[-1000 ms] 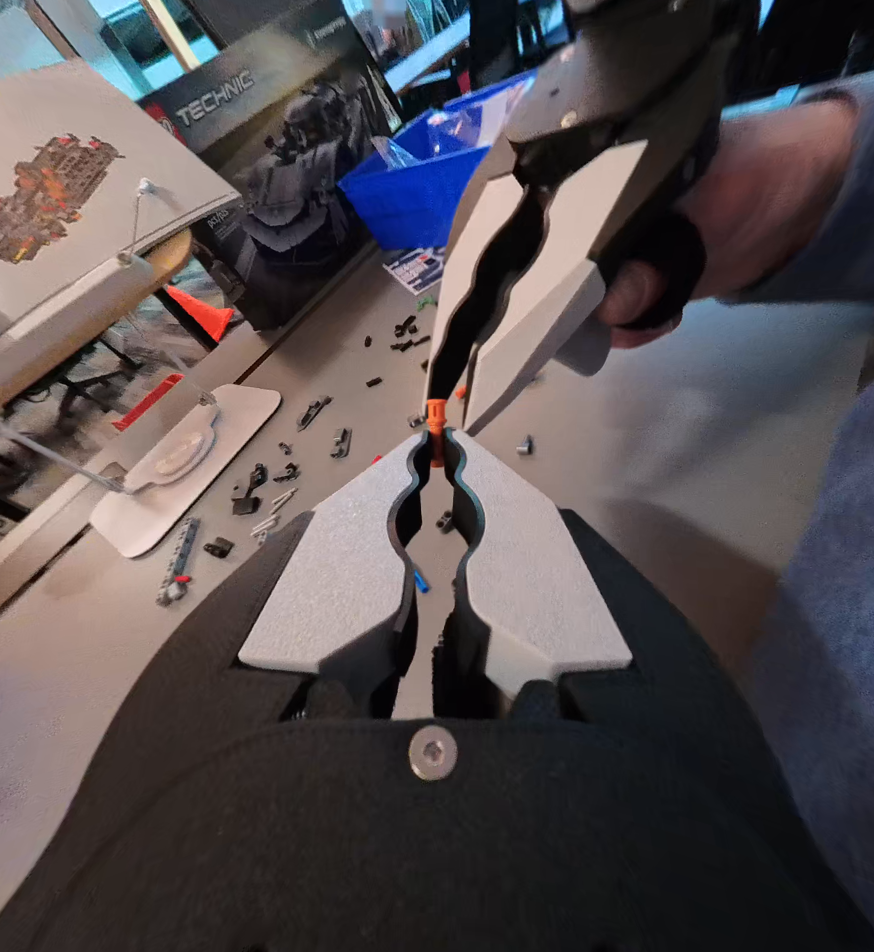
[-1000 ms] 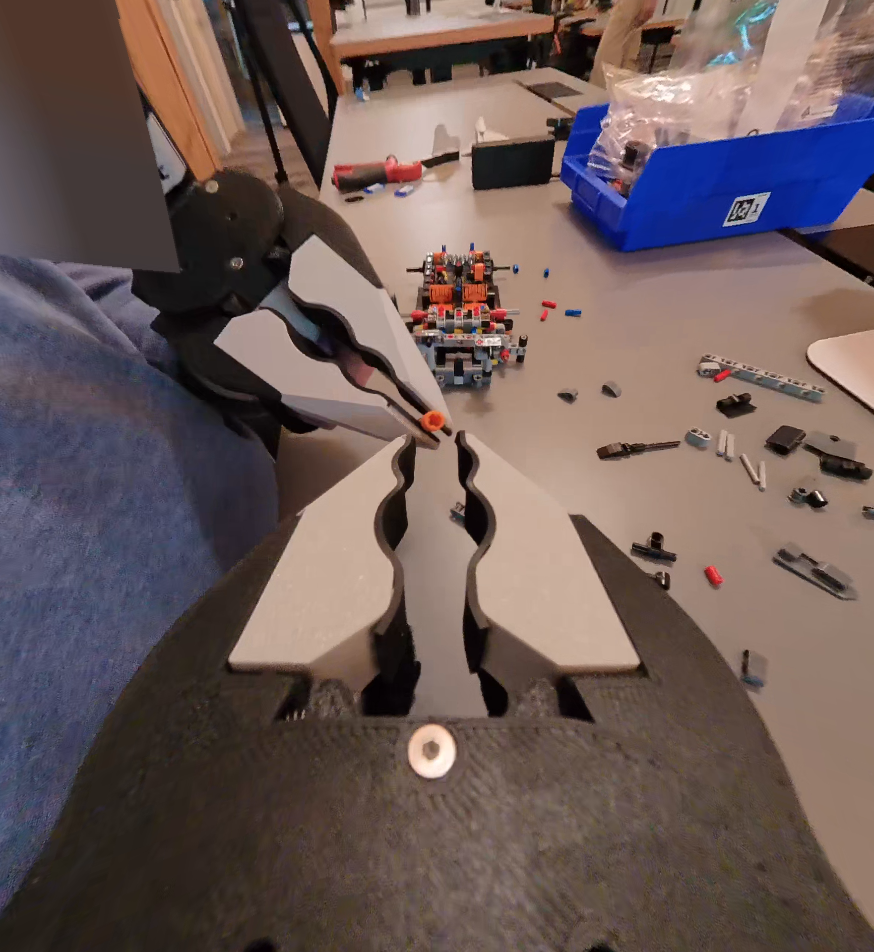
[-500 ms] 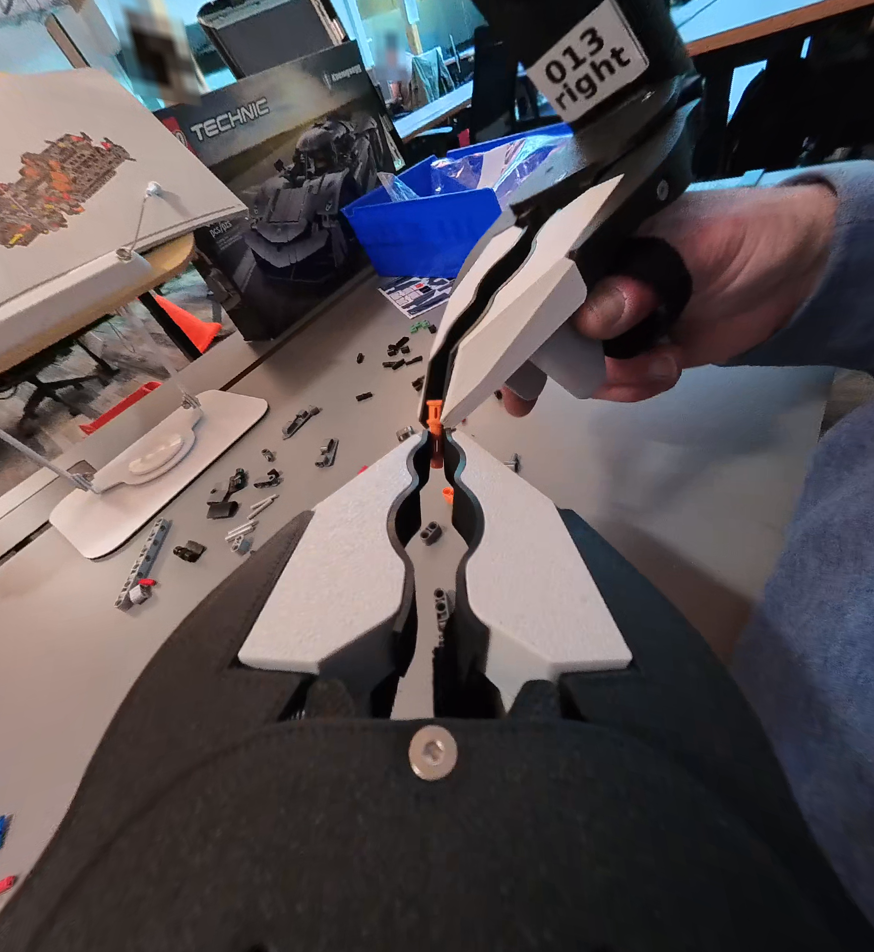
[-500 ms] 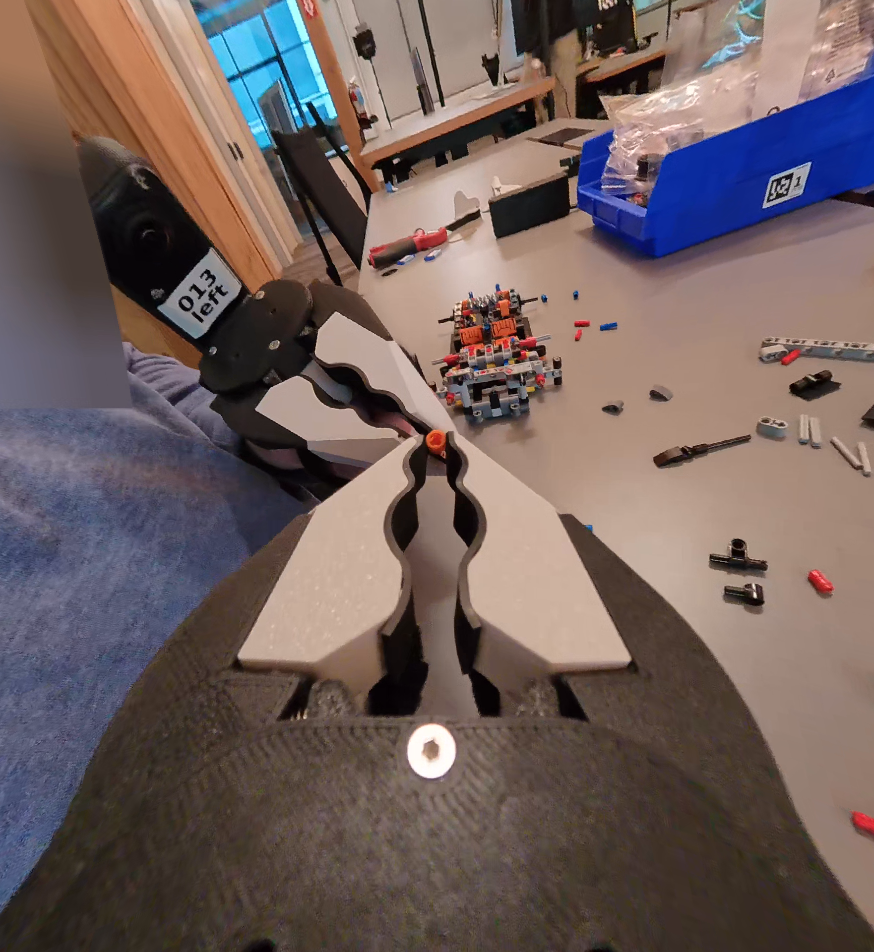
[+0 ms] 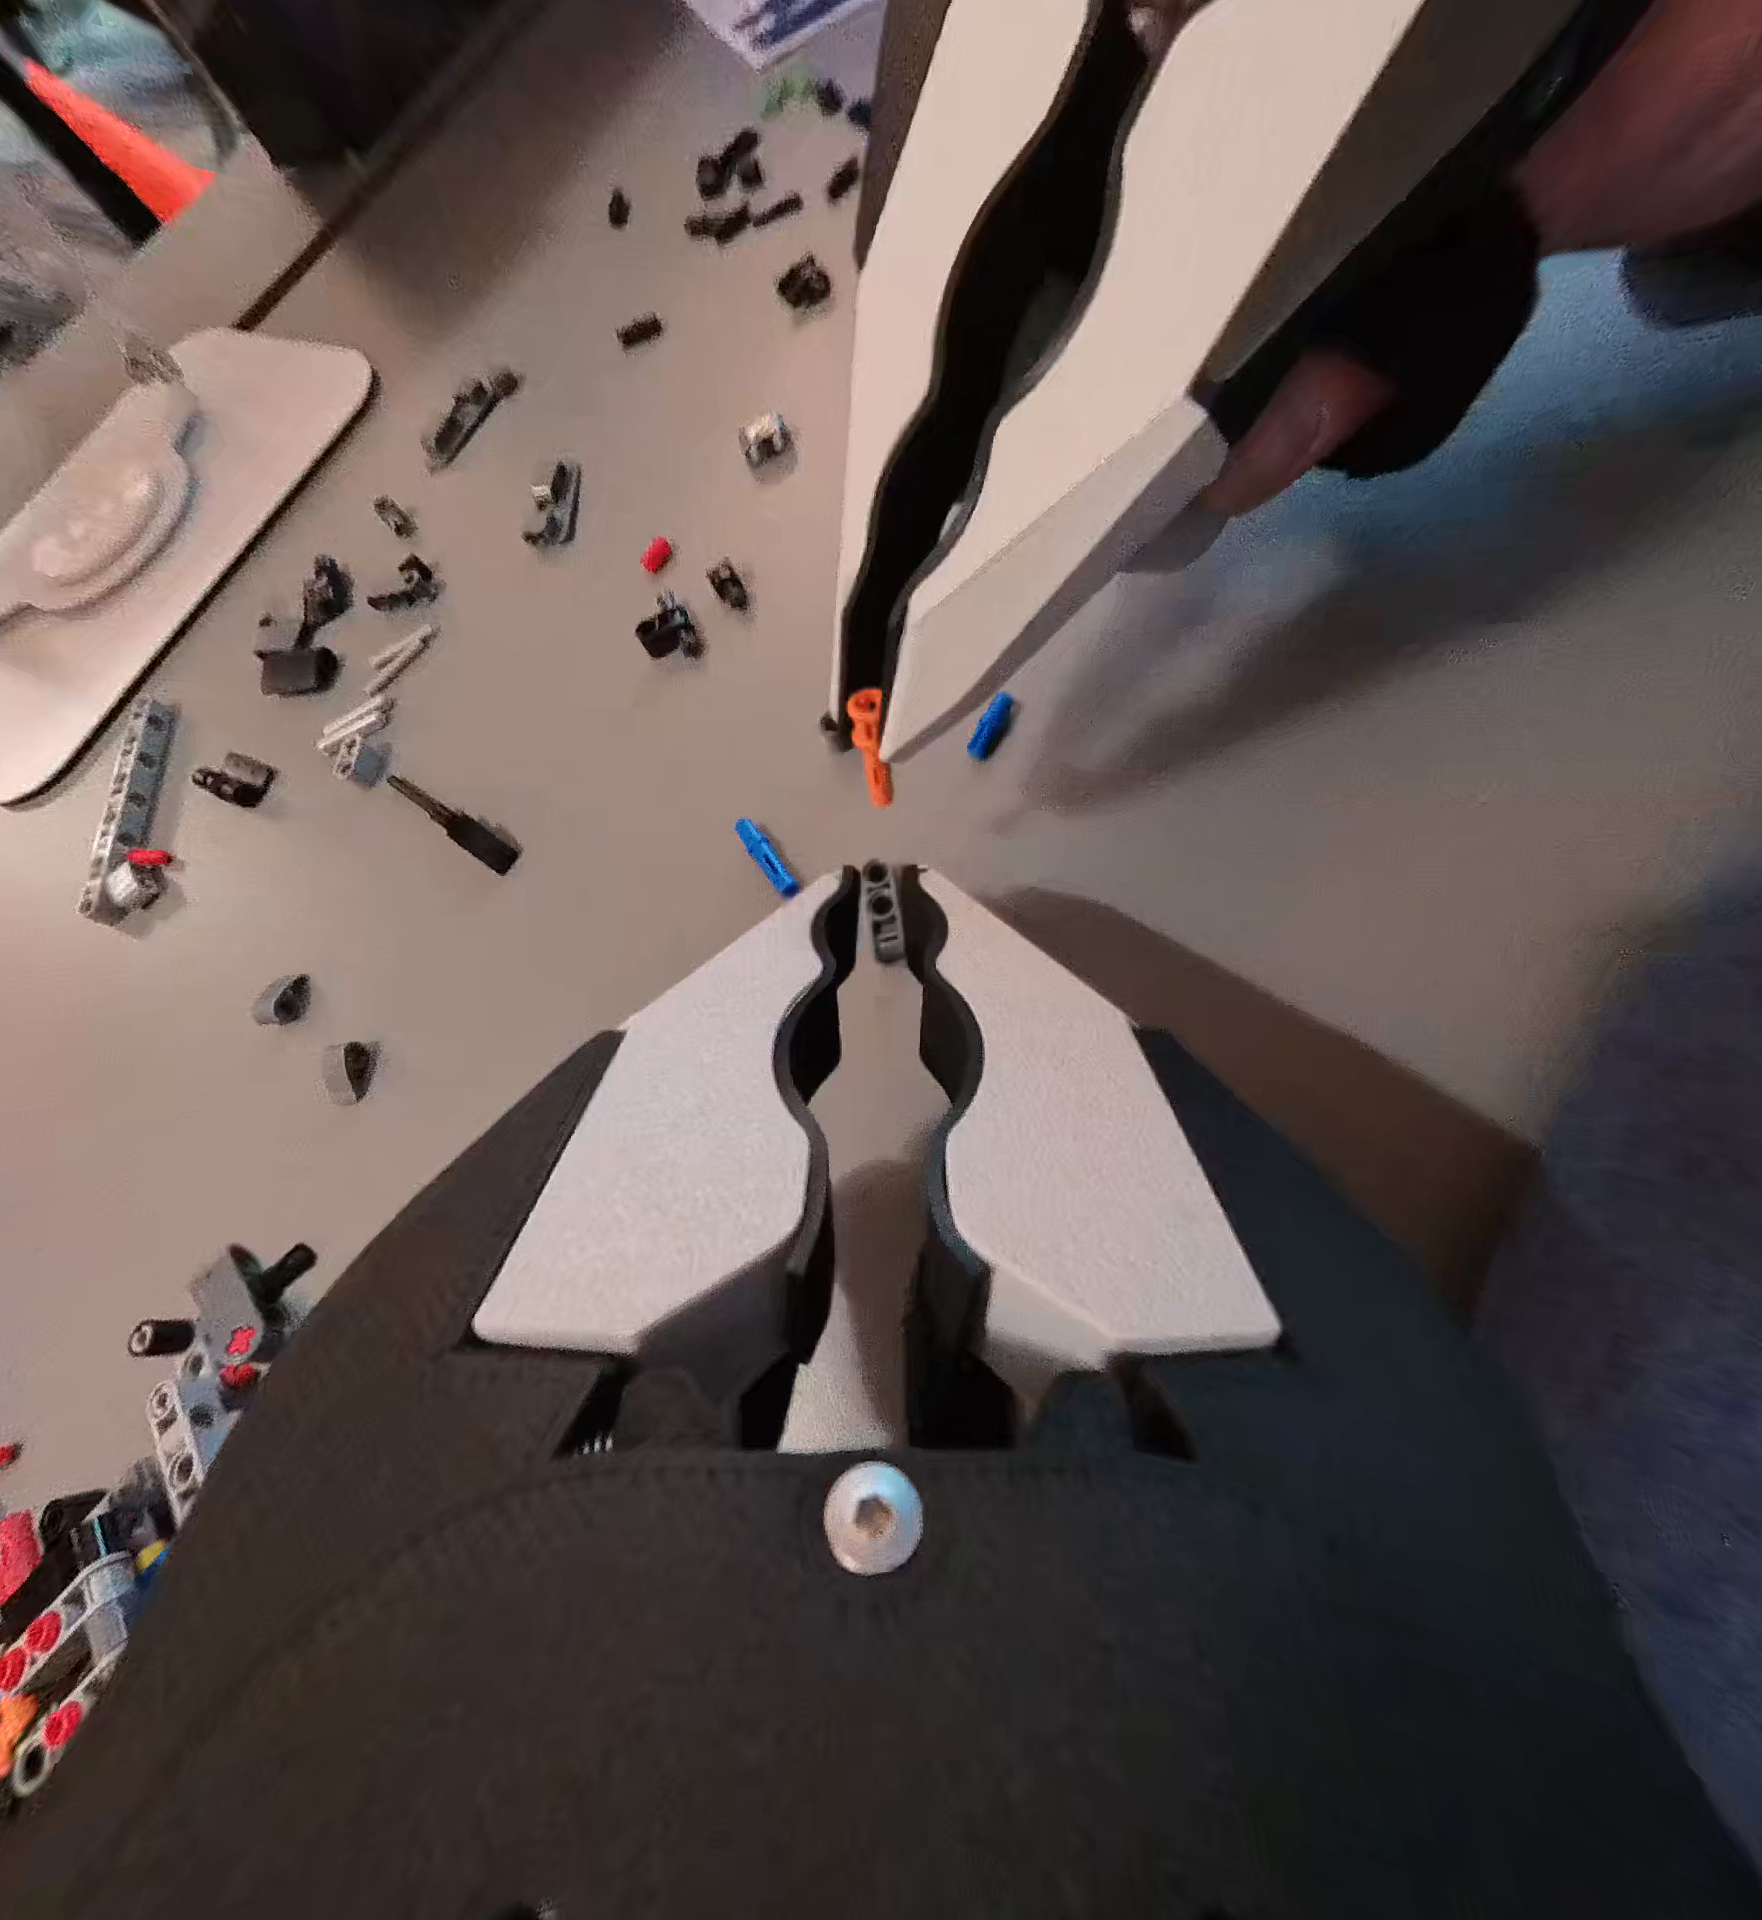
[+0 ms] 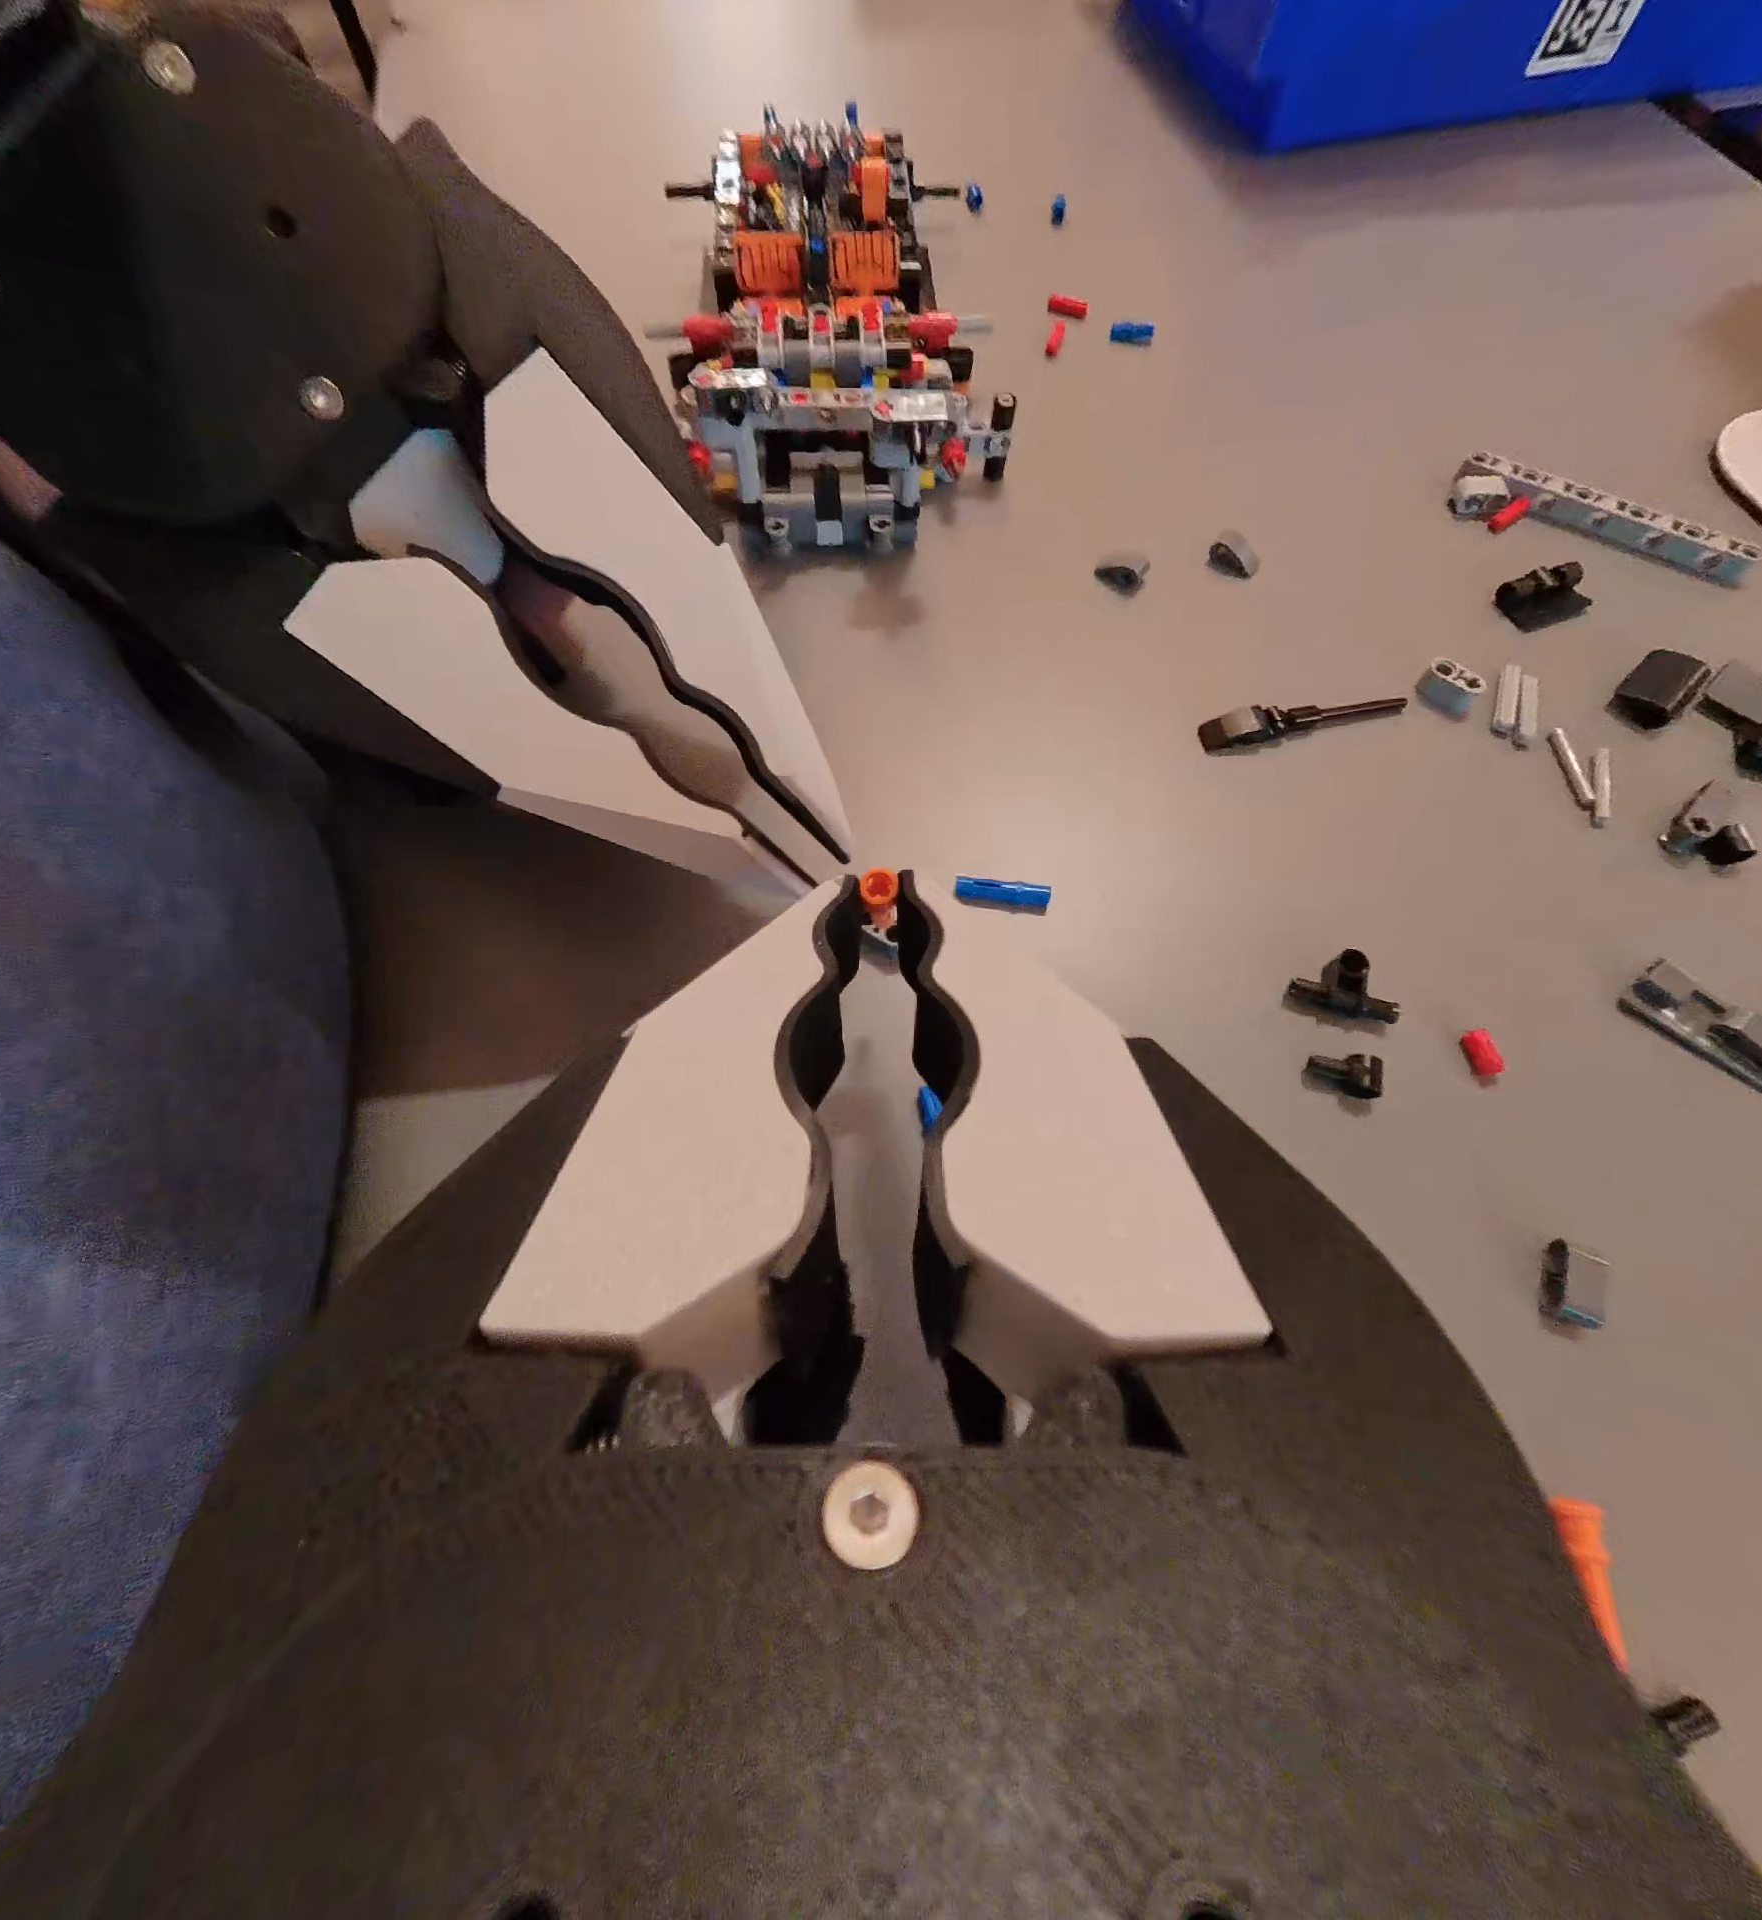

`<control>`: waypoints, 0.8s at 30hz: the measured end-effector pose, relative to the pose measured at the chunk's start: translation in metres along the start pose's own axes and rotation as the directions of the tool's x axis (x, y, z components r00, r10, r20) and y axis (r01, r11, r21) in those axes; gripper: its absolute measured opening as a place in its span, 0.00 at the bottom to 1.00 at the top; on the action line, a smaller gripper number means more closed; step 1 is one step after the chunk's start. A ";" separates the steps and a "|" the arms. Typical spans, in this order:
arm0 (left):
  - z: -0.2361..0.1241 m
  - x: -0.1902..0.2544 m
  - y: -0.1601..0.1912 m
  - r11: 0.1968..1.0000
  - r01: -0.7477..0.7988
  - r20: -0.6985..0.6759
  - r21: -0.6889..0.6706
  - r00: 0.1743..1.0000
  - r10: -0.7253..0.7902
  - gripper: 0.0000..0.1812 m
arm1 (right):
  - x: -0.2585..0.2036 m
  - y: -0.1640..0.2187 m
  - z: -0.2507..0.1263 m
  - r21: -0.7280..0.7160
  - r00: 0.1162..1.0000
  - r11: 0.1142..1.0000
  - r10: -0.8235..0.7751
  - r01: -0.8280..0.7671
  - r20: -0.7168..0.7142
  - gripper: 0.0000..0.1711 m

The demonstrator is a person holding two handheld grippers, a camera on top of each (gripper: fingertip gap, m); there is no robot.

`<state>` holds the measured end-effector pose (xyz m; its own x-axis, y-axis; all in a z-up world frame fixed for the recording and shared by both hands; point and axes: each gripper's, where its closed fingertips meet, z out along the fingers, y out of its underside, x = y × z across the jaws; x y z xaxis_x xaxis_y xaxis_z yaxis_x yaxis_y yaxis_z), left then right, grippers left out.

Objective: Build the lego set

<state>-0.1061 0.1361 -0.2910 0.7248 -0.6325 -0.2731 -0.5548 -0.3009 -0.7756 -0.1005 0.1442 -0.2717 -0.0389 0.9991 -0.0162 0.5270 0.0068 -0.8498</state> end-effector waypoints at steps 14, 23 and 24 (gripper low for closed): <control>0.014 0.001 0.011 0.997 -0.037 -0.036 -0.064 0.999 0.034 0.00 | 0.004 0.014 0.020 -0.059 0.999 0.998 -0.029 0.030 0.018 0.02; 0.014 -0.001 0.015 0.997 -0.041 -0.061 -0.073 0.997 0.037 0.00 | 0.001 0.006 0.021 -0.045 0.999 0.998 -0.041 0.042 0.024 0.02; 0.014 0.000 0.014 0.996 -0.046 -0.061 -0.071 0.997 0.041 0.00 | 0.002 0.006 0.021 -0.048 0.999 0.998 -0.036 0.037 0.024 0.02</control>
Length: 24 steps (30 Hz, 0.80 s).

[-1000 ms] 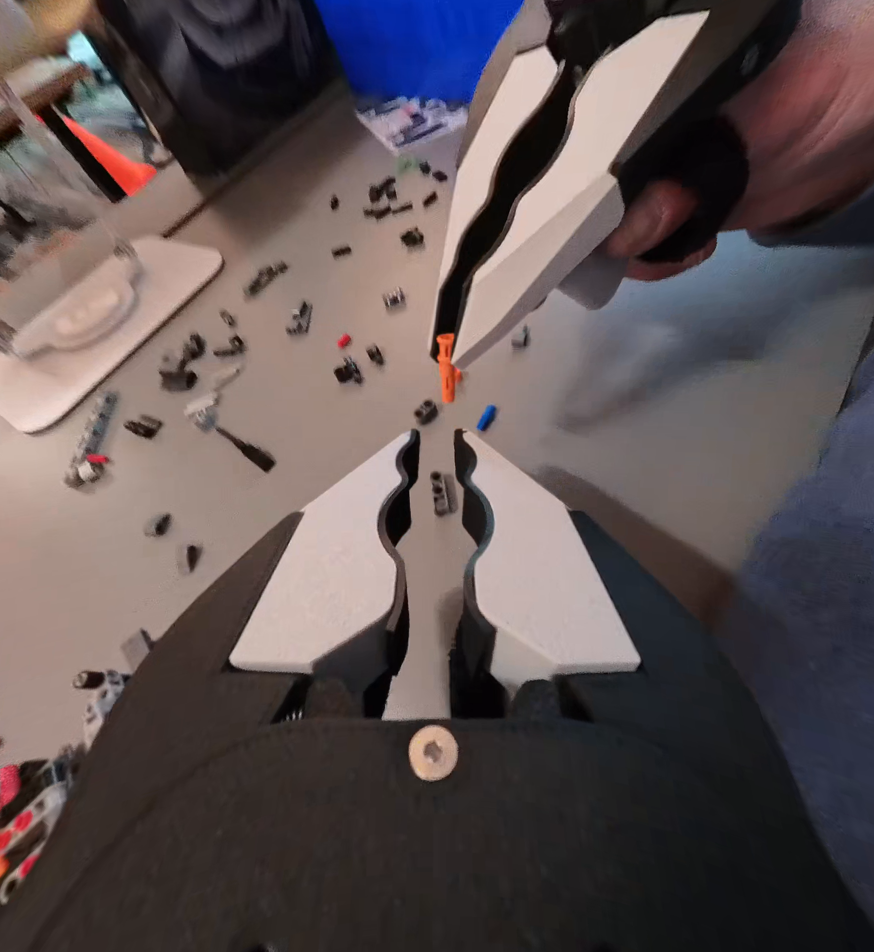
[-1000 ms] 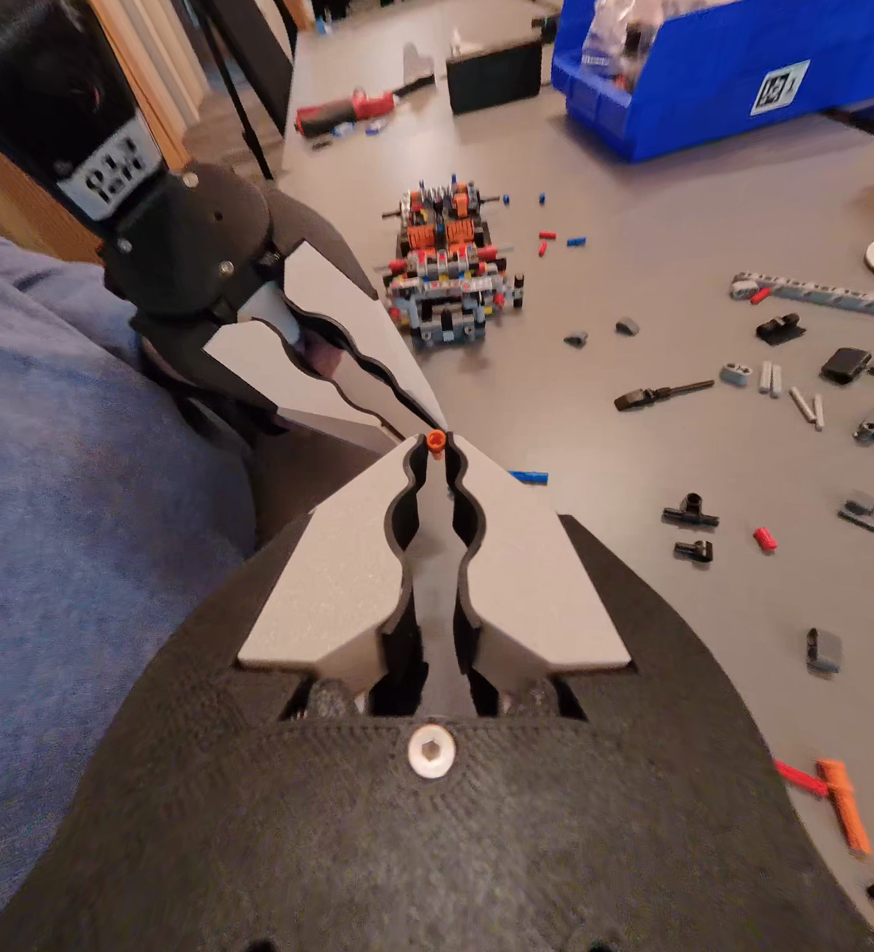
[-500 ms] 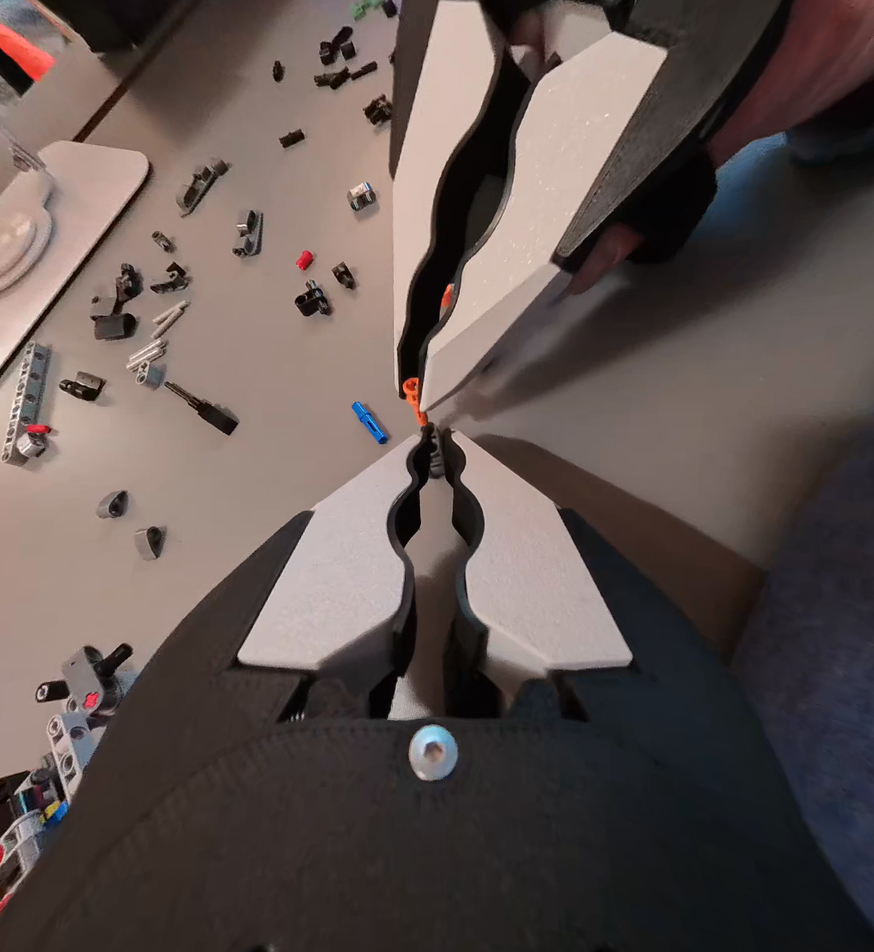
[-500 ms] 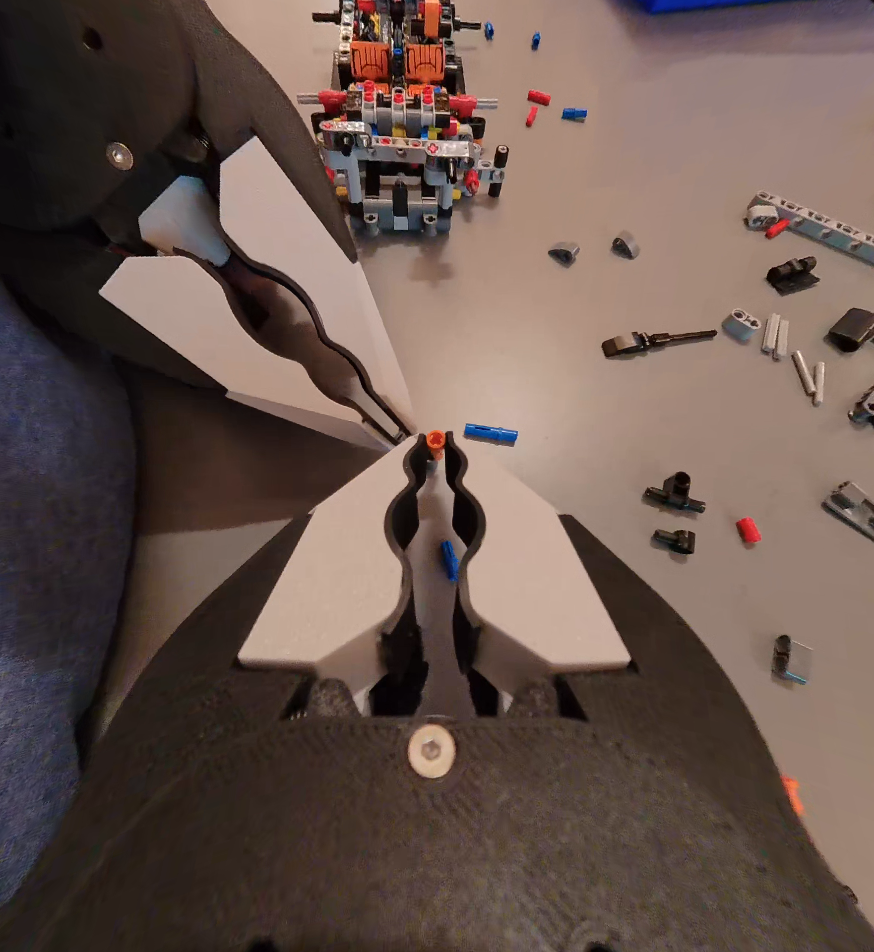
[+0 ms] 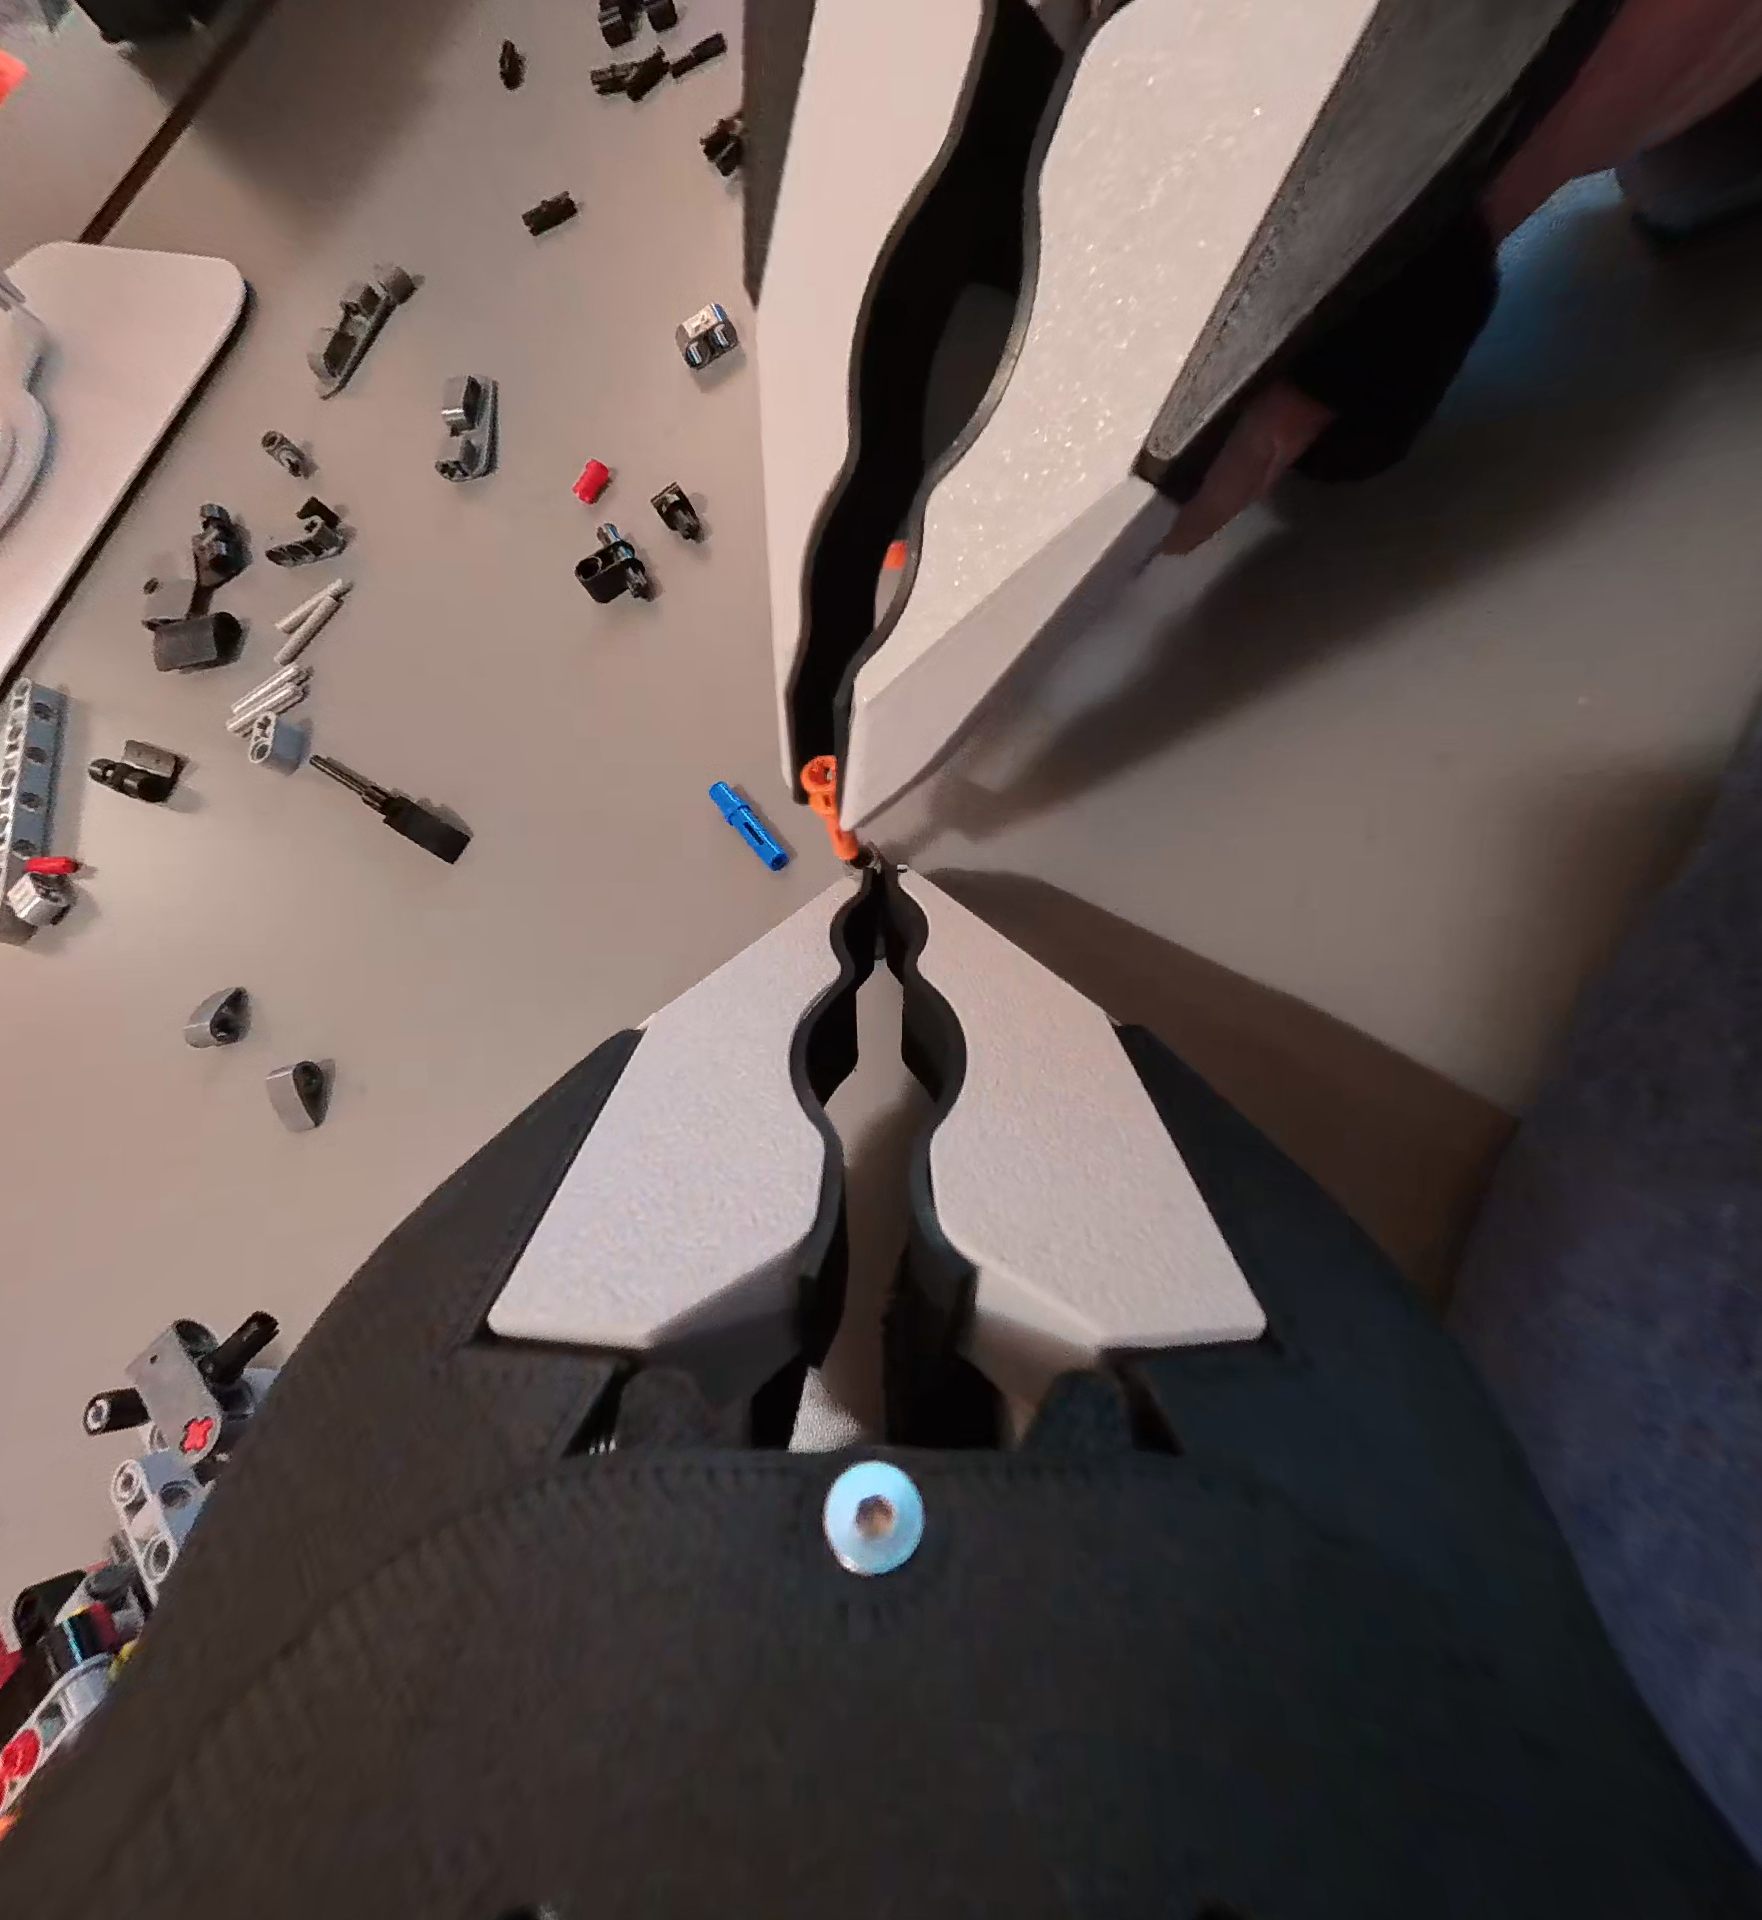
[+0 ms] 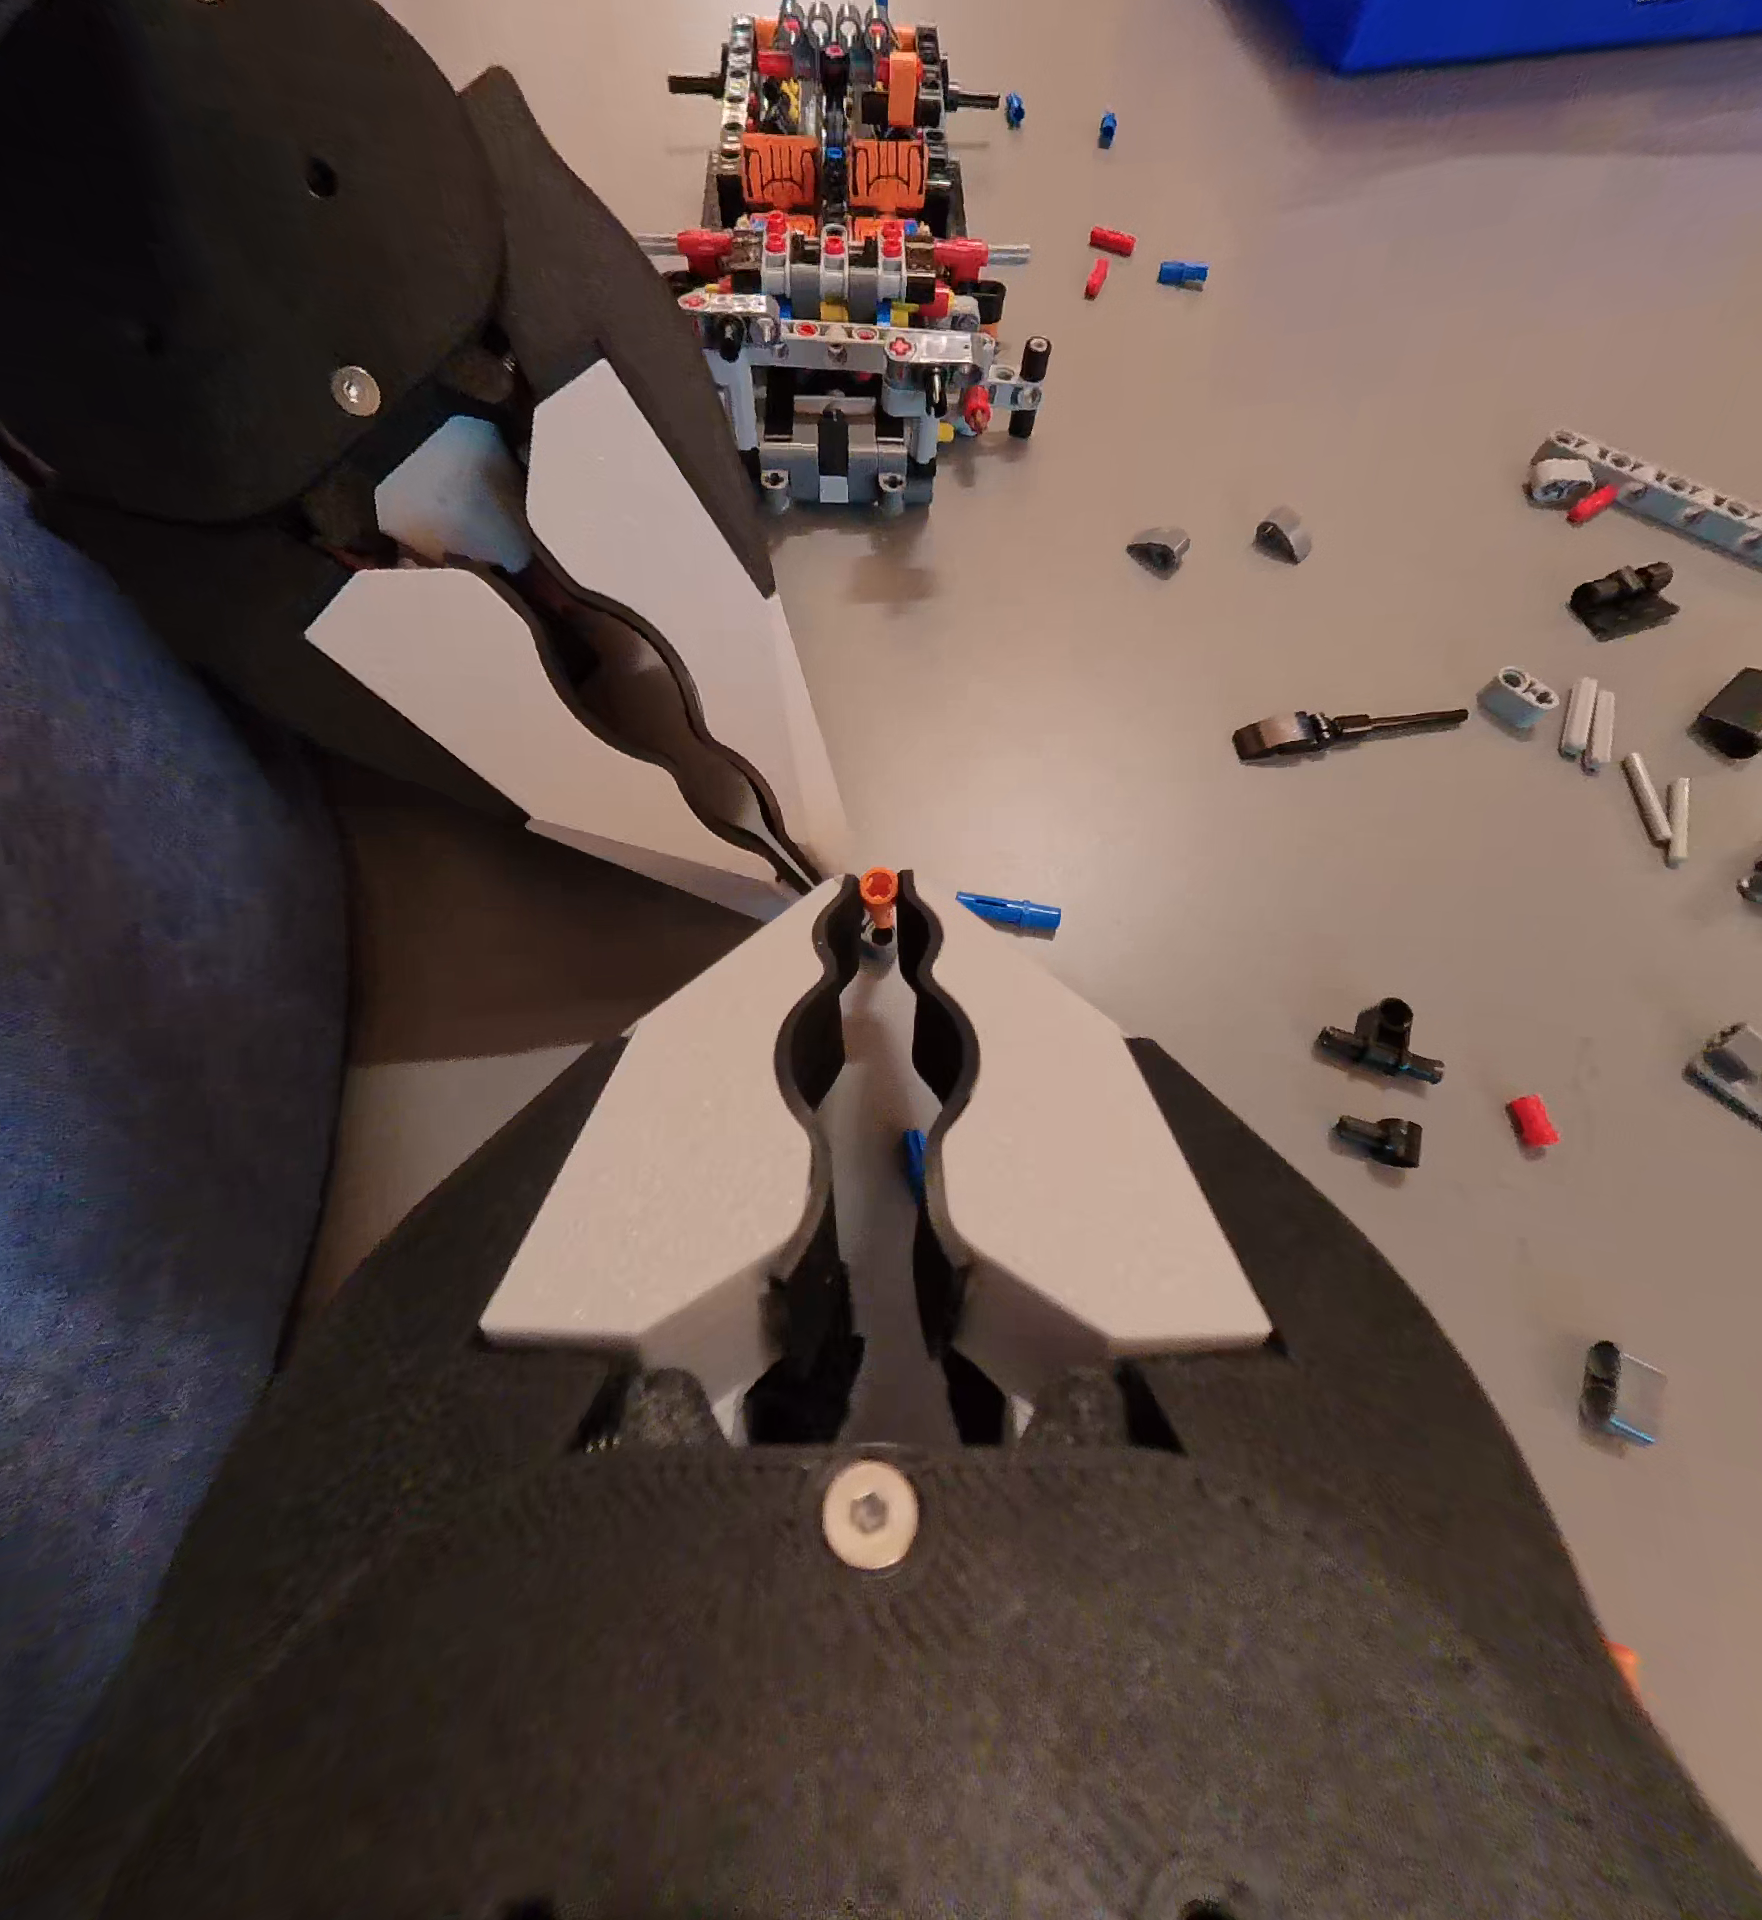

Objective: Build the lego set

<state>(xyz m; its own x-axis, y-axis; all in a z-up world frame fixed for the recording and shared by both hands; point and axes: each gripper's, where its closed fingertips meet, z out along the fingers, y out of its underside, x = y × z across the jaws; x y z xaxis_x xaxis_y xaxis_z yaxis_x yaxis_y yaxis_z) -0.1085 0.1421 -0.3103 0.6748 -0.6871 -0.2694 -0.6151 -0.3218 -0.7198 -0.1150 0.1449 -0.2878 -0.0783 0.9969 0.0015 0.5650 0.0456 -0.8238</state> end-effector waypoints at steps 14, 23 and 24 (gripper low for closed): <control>-0.001 -0.003 -0.002 1.000 -0.004 0.018 0.021 1.000 0.004 0.00 | -0.001 0.006 0.004 -0.059 0.999 0.998 -0.031 0.031 -0.009 0.02; 0.001 -0.004 -0.003 1.000 -0.024 0.016 0.018 1.000 0.024 0.00 | -0.001 0.005 0.005 -0.033 1.000 0.999 -0.024 0.024 -0.015 0.02; 0.001 -0.004 -0.003 0.999 -0.028 0.019 0.018 0.999 0.028 0.00 | -0.001 0.005 0.005 -0.028 1.000 0.999 -0.027 0.026 -0.017 0.02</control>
<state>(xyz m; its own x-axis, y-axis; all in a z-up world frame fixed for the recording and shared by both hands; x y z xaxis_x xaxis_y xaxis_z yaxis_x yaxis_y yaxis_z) -0.1090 0.1469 -0.3080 0.6647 -0.6835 -0.3015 -0.6266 -0.2904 -0.7232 -0.1158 0.1439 -0.2948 -0.0793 0.9963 0.0331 0.5853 0.0734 -0.8075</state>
